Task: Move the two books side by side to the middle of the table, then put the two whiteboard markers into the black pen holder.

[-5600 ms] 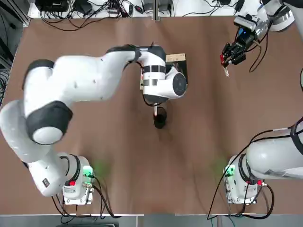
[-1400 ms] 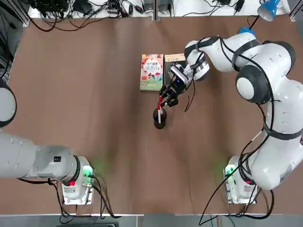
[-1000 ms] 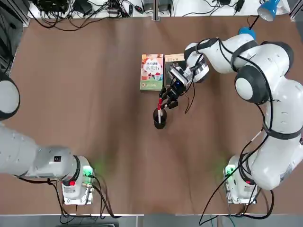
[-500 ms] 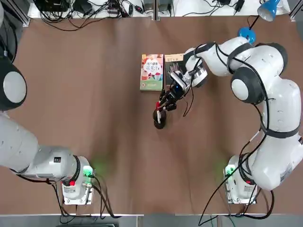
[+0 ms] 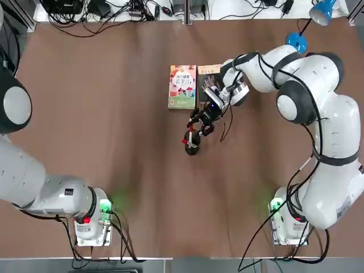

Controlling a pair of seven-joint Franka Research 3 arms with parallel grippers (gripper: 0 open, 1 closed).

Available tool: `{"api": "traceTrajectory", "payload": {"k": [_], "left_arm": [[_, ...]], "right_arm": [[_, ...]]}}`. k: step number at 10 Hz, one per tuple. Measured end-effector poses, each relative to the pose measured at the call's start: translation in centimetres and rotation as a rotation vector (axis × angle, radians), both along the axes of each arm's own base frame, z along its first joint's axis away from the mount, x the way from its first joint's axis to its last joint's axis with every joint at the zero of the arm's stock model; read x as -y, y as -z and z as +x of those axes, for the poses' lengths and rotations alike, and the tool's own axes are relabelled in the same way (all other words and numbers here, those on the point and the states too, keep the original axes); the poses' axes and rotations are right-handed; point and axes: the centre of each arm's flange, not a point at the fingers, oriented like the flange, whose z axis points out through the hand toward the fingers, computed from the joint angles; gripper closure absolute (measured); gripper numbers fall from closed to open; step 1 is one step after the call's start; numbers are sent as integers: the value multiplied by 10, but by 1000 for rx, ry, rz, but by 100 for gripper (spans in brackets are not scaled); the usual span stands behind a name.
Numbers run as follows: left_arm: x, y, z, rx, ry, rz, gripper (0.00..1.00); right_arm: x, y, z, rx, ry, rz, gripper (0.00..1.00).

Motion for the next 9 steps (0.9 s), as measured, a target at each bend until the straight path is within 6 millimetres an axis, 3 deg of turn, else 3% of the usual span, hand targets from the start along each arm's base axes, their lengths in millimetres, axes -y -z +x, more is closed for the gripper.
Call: {"api": "traceTrajectory", "payload": {"k": [1,4,5,6,9], "left_arm": [[0,0,0,0,1,0,4],[1,-3,-2,-4,2,-1,4],[1,-3,-3,-4,2,-1,4],[1,-4,-3,-4,2,-1,4],[1,-5,-3,-2,1,-1,4]], "right_arm": [[0,-6,6,-26,-3,1,34],[20,-29,56,-83,11,-49,24],[30,-40,73,-86,11,-45,17],[40,-50,91,-66,9,-38,2],[80,-86,144,-50,-11,-83,0]]}}
